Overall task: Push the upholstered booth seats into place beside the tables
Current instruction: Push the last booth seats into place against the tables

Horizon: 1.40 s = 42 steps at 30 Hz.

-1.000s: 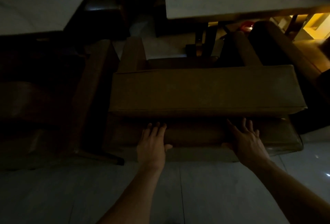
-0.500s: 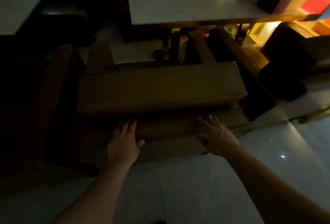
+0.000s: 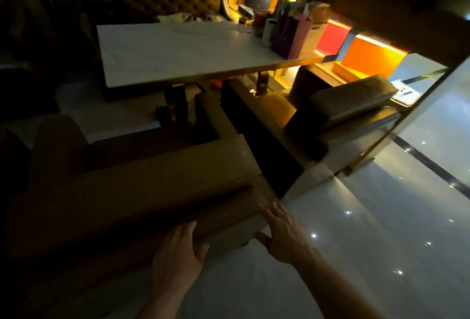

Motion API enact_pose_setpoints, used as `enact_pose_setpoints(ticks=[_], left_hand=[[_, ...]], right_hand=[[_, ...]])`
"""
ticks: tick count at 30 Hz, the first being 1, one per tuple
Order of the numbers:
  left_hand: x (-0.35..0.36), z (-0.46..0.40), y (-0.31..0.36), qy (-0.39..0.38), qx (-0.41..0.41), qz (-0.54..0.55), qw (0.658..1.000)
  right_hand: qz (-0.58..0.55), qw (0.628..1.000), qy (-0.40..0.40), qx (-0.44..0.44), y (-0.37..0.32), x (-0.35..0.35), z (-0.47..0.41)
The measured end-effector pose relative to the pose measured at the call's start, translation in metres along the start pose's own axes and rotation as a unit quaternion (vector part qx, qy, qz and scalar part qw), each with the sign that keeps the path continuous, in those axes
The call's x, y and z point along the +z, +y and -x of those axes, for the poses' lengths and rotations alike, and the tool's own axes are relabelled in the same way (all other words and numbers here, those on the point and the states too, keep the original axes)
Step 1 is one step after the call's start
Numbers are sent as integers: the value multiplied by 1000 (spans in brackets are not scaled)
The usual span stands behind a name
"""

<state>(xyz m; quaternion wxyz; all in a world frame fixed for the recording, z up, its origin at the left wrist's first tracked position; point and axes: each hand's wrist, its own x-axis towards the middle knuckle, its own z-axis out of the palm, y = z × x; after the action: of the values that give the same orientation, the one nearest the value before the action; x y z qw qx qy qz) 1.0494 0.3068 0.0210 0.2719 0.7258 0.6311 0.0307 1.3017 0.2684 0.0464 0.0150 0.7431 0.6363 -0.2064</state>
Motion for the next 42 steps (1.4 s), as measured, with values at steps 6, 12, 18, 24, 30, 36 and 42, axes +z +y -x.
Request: enact_pose_setpoints(ticks=[6,12,18,24,30,36,42], left_hand=[[20,-3,88,5,48,-2,999],[49,-14,190,25,45,-17,999],[85,-40,321,60,52,-7,997],[132,-91,413,57,76,11,995],[167,-177,489,74,103,-2,992],[205,-271,550,93,100,-21,990],[228,-333,596,87,75,-37,993]], right_hand=[[-8,999,22,26,79,-27,13],[-35,999,9,18,183,-63,-1],[-31,999,23,14,307,-119,-16],[12,999,26,25,412,-158,-54],[42,998,33,14,492,-187,-127],[62,998,26,6,576,-213,-215],[73,996,43,-12,645,-233,-297]])
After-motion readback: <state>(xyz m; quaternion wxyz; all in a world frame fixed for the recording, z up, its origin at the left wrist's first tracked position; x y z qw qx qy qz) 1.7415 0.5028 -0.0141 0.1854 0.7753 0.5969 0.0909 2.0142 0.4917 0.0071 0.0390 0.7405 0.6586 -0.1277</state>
